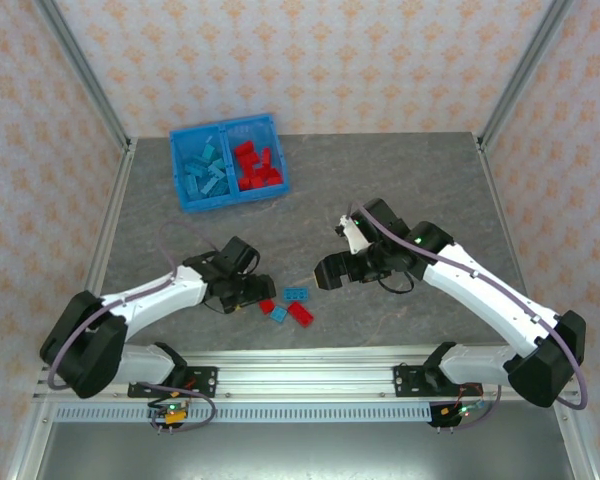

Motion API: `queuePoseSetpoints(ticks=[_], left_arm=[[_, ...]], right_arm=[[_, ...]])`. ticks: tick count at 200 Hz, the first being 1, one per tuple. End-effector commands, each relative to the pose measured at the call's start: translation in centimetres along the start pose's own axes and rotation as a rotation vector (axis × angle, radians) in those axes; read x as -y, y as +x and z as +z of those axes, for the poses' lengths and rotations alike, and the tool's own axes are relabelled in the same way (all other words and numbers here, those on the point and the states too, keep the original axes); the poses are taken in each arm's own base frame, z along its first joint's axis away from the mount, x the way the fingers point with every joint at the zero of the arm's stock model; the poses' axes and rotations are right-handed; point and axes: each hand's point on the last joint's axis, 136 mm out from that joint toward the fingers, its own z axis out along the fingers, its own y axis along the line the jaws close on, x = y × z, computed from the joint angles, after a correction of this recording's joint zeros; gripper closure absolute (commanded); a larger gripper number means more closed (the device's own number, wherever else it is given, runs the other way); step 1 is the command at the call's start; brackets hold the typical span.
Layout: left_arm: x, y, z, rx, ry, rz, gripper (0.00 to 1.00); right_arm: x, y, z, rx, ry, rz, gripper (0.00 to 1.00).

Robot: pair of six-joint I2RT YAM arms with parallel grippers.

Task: Sort the legos into containers by color

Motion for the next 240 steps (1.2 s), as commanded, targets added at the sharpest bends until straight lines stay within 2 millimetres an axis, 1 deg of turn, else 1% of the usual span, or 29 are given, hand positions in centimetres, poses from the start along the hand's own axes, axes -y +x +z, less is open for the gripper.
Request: queuePoseSetpoints(ticks=[1, 12, 24, 28, 32, 41, 61, 77, 88, 105, 119, 134, 143, 158, 176, 201, 213, 225, 240], left_arm=[[2.3, -0.2, 0.5, -0.001, 0.029, 0.032, 0.22], [1.9, 0.1, 1.2, -0.009, -0.006, 0.046, 0.23], [1.2, 0.5, 1.9, -0.020, -0.033, 0.047, 0.26], [1.0, 0.5, 2.1, -0.021, -0.042, 0.046, 0.28], [0.6, 0.6, 2.3, -0.022, -0.054, 0.049, 0.31], [-0.2, 0.6, 2.5, -0.018, -0.087, 0.056, 0.38], [-1.9, 0.9, 2.4, -0.019, -0.158, 0.081, 0.52], [-3.4, 1.1, 1.9, -0.014, -0.220, 0.110, 0.57], [-4.0, 1.0, 1.5, -0.003, -0.250, 0.131, 0.59], [-4.3, 0.7, 0.7, 0.022, -0.259, 0.153, 0.63], [-4.0, 0.5, 0.1, 0.043, -0.251, 0.160, 0.66], [-3.3, -0.3, -1.0, 0.080, -0.236, 0.177, 0.69], [-2.6, -1.0, -2.0, 0.113, -0.225, 0.194, 0.69], [-1.0, -3.0, -4.3, 0.193, -0.196, 0.227, 0.70], [1.1, -6.6, -7.5, 0.305, -0.159, 0.250, 0.72], [3.8, -13.3, -11.5, 0.444, -0.112, 0.255, 0.72], [5.0, -16.6, -13.2, 0.506, -0.122, 0.267, 0.72], [6.0, -19.8, -14.4, 0.572, -0.151, 0.286, 0.73], [7.0, -23.7, -15.1, 0.623, -0.171, 0.280, 0.73]], right_arm=[[-0.3, 0.1, -1.0, 0.017, -0.008, -0.029, 0.04], [-0.1, 0.2, -0.9, 0.014, 0.002, -0.030, 0.03], [0.1, 0.4, -0.8, 0.011, 0.011, -0.024, 0.03], [0.2, 0.4, -0.7, 0.008, 0.012, -0.023, 0.03], [0.0, 0.4, -1.3, 0.032, 0.004, -0.028, 0.03], [0.0, 0.5, -1.4, 0.034, 0.004, -0.027, 0.03], [0.1, 0.5, -1.5, 0.041, 0.005, -0.026, 0.03], [0.1, 0.5, -1.4, 0.043, 0.008, -0.025, 0.03], [0.1, 0.4, -1.4, 0.046, 0.008, -0.025, 0.03], [-0.1, 0.3, -1.3, 0.045, -0.003, -0.022, 0.03], [-0.5, 0.3, -1.1, 0.035, -0.025, -0.025, 0.03], [-0.7, 0.7, -1.0, 0.009, -0.042, -0.022, 0.04], [-0.9, 1.0, -1.0, -0.011, -0.054, -0.021, 0.04], [-1.0, 1.4, -1.1, -0.032, -0.059, -0.017, 0.05], [-0.9, 1.2, -1.6, -0.005, -0.045, -0.020, 0.04], [-0.9, 0.0, -2.5, 0.071, -0.029, -0.024, 0.04], [-0.9, -0.5, -3.0, 0.105, -0.020, -0.020, 0.04], [-0.8, -0.9, -3.6, 0.137, -0.008, -0.008, 0.04], [-0.7, -1.2, -4.1, 0.166, 0.004, 0.007, 0.04]])
